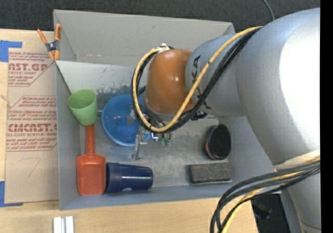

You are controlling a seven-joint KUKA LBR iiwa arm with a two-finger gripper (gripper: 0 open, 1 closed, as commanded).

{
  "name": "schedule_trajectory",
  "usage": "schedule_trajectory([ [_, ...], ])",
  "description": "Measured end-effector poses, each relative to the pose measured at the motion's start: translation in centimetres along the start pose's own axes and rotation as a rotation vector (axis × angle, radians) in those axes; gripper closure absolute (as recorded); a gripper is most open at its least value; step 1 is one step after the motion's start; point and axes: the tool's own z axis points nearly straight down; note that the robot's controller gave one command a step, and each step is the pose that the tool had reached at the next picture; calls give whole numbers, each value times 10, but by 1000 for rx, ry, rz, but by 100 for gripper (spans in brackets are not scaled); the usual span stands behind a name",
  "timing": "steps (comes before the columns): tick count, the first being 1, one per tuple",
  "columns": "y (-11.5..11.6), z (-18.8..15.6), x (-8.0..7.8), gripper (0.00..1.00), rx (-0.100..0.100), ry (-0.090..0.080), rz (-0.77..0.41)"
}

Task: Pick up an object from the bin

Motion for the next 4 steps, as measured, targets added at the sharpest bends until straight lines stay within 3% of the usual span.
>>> schedule_trajectory([
  [1,2,3,-2,0,0,0,-15],
  [2,41,33,-20,0,-2,-2,-123],
  [3,25,33,-4,100,-1,-1,-52],
  [4,25,33,-4,100,-1,0,-52],
])
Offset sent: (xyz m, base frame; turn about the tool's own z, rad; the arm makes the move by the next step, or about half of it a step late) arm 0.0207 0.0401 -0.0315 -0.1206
